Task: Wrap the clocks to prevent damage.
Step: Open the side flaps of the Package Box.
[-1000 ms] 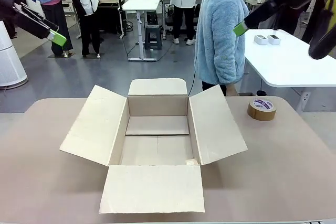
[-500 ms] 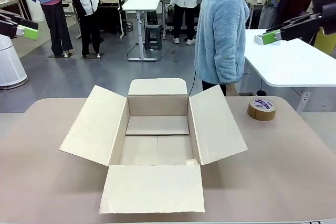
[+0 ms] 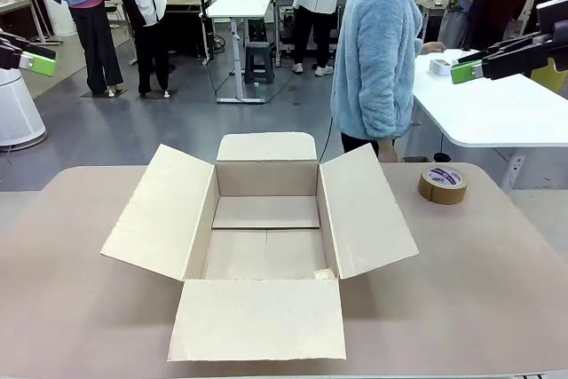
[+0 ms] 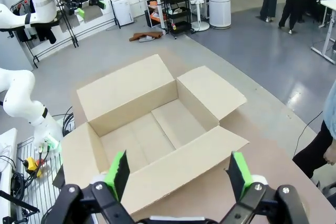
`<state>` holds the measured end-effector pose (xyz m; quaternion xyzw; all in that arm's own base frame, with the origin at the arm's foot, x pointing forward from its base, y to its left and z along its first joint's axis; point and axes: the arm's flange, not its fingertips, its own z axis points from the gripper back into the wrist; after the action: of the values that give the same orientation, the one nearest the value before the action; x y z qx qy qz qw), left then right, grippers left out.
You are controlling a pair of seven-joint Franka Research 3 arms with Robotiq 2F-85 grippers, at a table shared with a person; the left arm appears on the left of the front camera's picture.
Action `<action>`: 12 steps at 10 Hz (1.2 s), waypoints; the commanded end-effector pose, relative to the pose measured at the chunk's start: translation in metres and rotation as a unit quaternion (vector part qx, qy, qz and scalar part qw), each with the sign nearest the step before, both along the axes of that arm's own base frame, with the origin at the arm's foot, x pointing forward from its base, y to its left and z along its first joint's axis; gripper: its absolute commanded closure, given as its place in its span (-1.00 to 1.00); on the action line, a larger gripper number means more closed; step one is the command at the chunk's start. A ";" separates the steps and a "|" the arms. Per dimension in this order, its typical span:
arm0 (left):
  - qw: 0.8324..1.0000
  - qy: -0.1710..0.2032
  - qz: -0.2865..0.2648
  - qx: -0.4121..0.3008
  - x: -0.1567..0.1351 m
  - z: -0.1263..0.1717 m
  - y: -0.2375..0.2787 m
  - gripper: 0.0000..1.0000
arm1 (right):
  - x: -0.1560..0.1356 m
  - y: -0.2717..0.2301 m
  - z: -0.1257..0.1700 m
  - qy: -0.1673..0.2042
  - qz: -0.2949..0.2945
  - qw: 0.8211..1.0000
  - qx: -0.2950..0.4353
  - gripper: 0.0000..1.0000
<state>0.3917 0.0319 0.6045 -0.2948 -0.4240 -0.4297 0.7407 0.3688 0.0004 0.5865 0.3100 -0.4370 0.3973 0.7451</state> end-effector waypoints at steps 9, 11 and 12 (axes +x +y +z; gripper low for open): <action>0.999 -0.036 -0.010 0.005 -0.010 0.010 0.001 1.00 | -0.010 0.003 0.007 -0.011 0.011 1.000 -0.013 1.00; 0.999 -0.030 -0.011 0.005 -0.011 0.007 0.003 0.89 | -0.011 0.002 0.007 -0.013 0.020 1.000 -0.015 0.93; 0.999 -0.029 -0.014 0.011 -0.011 0.008 0.005 1.00 | -0.011 0.002 0.005 -0.013 0.020 1.000 -0.019 1.00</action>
<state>0.3807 0.0361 0.6139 -0.2784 -0.4351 -0.4465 0.7306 0.3583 0.0033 0.5963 0.3007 -0.4297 0.4133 0.7444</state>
